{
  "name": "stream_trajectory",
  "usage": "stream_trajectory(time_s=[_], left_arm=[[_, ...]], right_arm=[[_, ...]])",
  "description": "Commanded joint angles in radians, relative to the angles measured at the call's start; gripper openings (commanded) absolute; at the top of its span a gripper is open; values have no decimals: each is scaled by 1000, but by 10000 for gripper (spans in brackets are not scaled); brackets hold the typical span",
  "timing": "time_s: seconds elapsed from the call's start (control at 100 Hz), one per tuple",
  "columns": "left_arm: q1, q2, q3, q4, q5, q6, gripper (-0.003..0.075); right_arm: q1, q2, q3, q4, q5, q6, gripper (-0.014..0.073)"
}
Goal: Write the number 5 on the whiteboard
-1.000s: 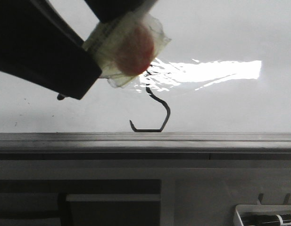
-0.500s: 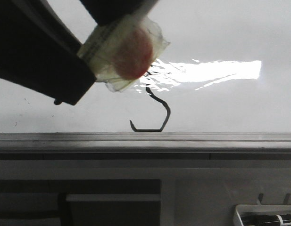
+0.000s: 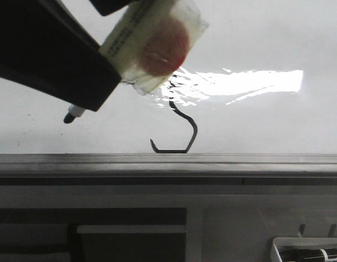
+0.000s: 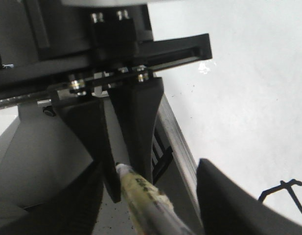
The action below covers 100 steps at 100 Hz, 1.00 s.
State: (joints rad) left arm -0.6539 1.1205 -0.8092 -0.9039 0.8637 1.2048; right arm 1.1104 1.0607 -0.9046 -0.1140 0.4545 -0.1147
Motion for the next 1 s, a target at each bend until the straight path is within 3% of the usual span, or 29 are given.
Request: stream_trajectory(time_s=[0.0, 0.12, 0.26, 0.38, 0.51, 0.68, 0.82, 0.99], left_arm=[[2, -12, -33, -64, -43, -41, -20], [2, -12, -33, -64, -61, -79, -20], [2, -12, -22, -54, -181, -185, -21], [2, -12, 0, -38, -348, -375, -21], [2, -12, 54, -38, -554, -495, -21], [2, -12, 129, -85, -741, -504, -21], [0, -12, 173, -208, -864, -504, -21], [-90, -10, 180, -237, -960, -504, -21]], right_arm=[[-20, -57, -47, -2, -74, -8, 463], [-49, -138, -48, -5, -112, -8, 459], [-110, -228, -48, -5, -77, 0, 414], [-159, -299, -48, -5, -13, 19, 242], [-171, -357, -39, -3, 52, 21, -71], [-171, -403, -4, -1, 59, 58, -61], [-171, -406, 12, -1, 60, 62, -61], [-171, -404, 31, -1, 46, 62, -61]])
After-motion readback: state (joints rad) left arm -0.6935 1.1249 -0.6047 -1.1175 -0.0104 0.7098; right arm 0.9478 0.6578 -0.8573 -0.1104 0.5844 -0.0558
